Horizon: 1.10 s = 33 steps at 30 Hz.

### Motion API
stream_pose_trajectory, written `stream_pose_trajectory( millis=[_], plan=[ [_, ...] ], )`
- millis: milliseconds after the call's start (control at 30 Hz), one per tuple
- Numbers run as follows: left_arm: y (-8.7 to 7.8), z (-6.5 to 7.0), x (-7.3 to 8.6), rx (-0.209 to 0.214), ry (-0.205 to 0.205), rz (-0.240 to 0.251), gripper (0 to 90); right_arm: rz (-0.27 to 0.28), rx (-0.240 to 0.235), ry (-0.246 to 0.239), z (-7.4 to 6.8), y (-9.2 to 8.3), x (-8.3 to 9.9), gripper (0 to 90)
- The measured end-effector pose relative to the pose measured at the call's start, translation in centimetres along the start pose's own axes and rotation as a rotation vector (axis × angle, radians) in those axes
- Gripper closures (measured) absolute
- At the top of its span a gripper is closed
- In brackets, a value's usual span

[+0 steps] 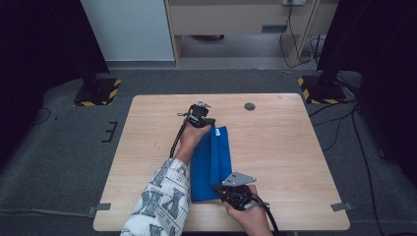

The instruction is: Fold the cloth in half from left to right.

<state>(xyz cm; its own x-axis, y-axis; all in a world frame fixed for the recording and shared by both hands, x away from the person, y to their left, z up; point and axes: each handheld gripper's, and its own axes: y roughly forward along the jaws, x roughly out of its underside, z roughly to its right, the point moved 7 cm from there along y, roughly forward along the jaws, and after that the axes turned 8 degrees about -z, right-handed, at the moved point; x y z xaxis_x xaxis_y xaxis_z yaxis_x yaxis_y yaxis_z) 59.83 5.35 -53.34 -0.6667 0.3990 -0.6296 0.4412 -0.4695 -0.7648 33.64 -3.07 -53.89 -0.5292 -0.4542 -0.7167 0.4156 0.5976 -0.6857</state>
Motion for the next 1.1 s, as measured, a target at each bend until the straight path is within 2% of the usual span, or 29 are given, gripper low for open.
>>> stream_pose_trajectory(
  millis=[167,600,900,1100],
  plan=[
    [0.4,0.5,-0.1,0.003,-0.001,0.006,88.6,-0.005,0.005,0.010,0.6,-0.4,0.3,86.8],
    [1.0,1.0,-0.2,0.009,0.012,0.009,88.0,-0.033,0.005,0.047,1.6,0.2,1.7,86.1],
    [1.5,1.3,0.0,0.017,0.032,-0.002,88.1,-0.048,0.022,0.049,1.9,0.2,2.1,82.6],
    [1.8,1.4,0.0,0.020,0.023,0.002,88.0,-0.052,0.032,0.049,2.1,0.0,2.2,84.9]
  ],
)
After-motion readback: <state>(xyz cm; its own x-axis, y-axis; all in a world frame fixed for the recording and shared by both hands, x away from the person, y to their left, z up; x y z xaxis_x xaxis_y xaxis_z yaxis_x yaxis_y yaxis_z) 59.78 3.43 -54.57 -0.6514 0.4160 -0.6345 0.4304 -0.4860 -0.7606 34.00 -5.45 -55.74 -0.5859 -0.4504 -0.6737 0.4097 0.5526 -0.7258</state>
